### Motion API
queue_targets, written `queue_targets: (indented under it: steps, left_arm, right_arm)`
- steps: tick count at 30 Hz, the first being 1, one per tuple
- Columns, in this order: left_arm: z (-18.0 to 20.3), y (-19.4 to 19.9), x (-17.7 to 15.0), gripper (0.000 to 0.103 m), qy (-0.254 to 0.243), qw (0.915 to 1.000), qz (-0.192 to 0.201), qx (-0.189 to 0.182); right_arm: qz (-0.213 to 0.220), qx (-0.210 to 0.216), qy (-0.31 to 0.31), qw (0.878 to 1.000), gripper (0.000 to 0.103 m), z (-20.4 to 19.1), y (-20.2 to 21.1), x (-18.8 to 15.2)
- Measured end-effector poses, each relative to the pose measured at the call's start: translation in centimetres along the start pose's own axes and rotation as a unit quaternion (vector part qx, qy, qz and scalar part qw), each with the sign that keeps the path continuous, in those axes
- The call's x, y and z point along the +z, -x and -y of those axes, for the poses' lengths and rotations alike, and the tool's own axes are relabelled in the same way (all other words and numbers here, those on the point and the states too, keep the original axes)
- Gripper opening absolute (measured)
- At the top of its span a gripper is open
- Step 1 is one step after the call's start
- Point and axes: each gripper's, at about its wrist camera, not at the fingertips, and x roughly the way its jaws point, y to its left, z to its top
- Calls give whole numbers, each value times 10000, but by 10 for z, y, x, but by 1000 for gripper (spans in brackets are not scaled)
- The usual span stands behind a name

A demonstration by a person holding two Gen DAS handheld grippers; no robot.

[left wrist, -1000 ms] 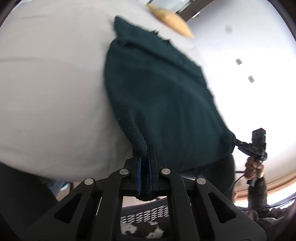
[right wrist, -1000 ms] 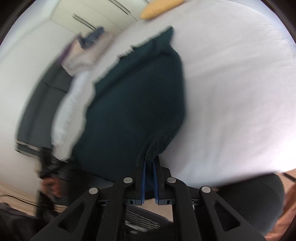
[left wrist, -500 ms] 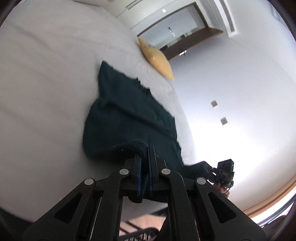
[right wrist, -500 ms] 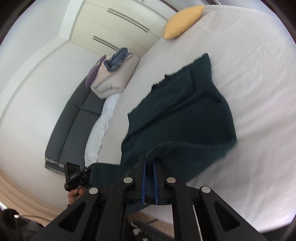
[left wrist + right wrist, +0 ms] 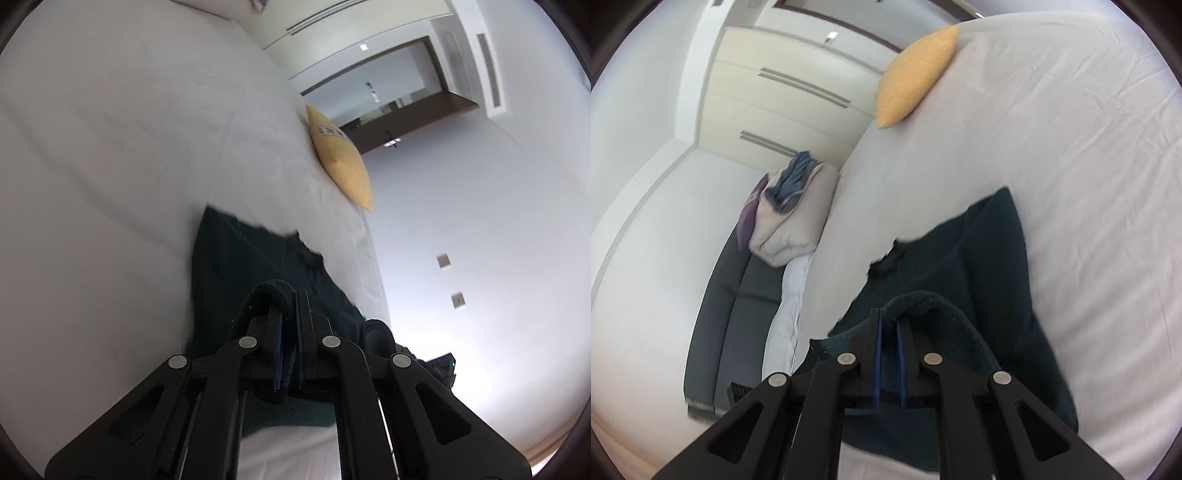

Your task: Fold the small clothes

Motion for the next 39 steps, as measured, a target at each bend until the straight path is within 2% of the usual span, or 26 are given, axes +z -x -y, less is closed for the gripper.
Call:
queue_targets:
  steps: [6,9,12,13,15,16,17,18,19,20,24,27,30,34,36,38,39]
  left_arm:
    - [-4,-57,59,4,2,9996,35,296]
    - [-20,-90,81,4,74,9982,57,593]
    - [-48,-130,94,5,332,9959,-195,816]
    - [-55,-140,94,6,393,9946,-337,902]
    - [-60,-142,91,10,412,9952,-369,802]
    - [-58,-137,91,18,328,9958,-242,817]
    - [-57,-132,88,37,272,9960,-132,839]
    - [-55,-124,85,53,270,9961,-39,842]
    - [-54,-114,85,79,300,9960,152,823]
    - [-52,-103,78,82,292,9958,265,829]
    - [-37,-76,55,82,11,9961,235,851]
    - [-27,-82,25,82,-237,9952,-176,935]
    - [-25,-92,-3,82,-461,9911,-413,1182]
    - [-32,-95,-23,81,-348,9920,-537,1092]
    - [-29,-95,-29,72,-447,9923,-531,1022]
    - [-18,-102,-34,48,-676,9904,-577,1061]
    - [-16,-100,-40,41,-757,9894,-610,1081]
  right_arm:
    - [196,-158,-418,9988,8,24,-46,46]
    - [264,-402,-576,9972,9,38,-68,63]
    - [433,-627,-993,9921,17,64,-86,76]
    - [481,-699,-1124,9900,28,72,-89,77]
    - [589,-523,-1294,9885,37,81,-89,76]
    - [635,-485,-1208,9895,45,79,-86,75]
    - [712,-697,-984,9902,52,73,-82,74]
    - [756,-844,-817,9902,52,69,-79,72]
    - [744,-935,-664,9906,52,64,-76,69]
    - [722,-980,-613,9907,53,60,-74,66]
    - [553,-1374,58,9889,54,39,-57,50]
    - [268,-1767,622,9819,54,24,-53,31]
    - [-18,-2221,1189,9677,54,12,-54,8]
    - [-210,-2265,1360,9642,54,15,-48,-12]
    - [-257,-2224,1295,9660,54,24,-40,-18]
    - [-325,-2188,1170,9682,54,30,-39,-20]
    - [-339,-2183,1164,9683,54,31,-37,-21]
